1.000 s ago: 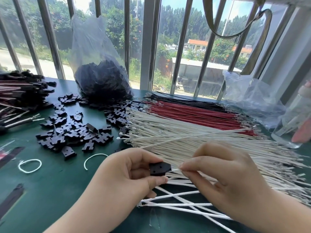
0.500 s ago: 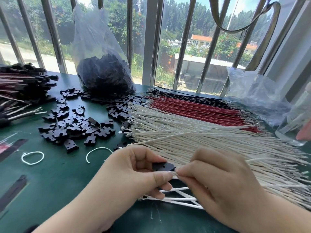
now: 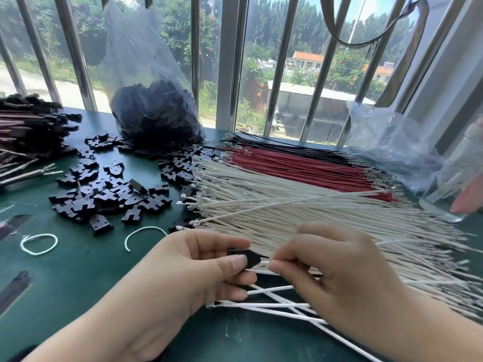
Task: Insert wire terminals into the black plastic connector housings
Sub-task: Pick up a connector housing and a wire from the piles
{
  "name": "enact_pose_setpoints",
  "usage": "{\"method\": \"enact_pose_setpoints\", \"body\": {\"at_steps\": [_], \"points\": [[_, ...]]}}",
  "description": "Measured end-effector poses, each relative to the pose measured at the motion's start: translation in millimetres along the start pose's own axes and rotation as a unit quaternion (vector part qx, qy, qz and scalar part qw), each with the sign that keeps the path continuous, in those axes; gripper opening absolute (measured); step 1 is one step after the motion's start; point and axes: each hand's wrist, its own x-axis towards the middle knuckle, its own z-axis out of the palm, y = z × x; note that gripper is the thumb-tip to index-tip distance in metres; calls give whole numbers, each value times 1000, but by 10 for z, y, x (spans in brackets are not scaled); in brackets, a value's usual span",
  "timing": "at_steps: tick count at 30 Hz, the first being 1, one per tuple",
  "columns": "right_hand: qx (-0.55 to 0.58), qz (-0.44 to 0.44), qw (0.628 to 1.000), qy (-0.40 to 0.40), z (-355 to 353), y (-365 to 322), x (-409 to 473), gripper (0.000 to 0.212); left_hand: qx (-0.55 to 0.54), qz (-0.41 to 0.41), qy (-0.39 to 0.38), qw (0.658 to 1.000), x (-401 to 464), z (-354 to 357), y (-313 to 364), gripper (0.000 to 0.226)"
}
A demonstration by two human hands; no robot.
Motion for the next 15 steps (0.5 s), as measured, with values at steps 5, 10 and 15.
{"method": "enact_pose_setpoints", "body": {"at_steps": [5, 10, 15], "points": [[-34, -27, 999, -6, 29, -92, 28, 21, -19, 22, -1, 1000, 3, -27, -40, 27], [16, -10, 996, -86, -21, -128, 106, 17, 30, 62, 21, 997, 67, -100, -99, 75], [15, 32, 993, -112, -244, -47, 145, 15, 89, 29, 29, 995, 64, -116, -146, 76]]}}
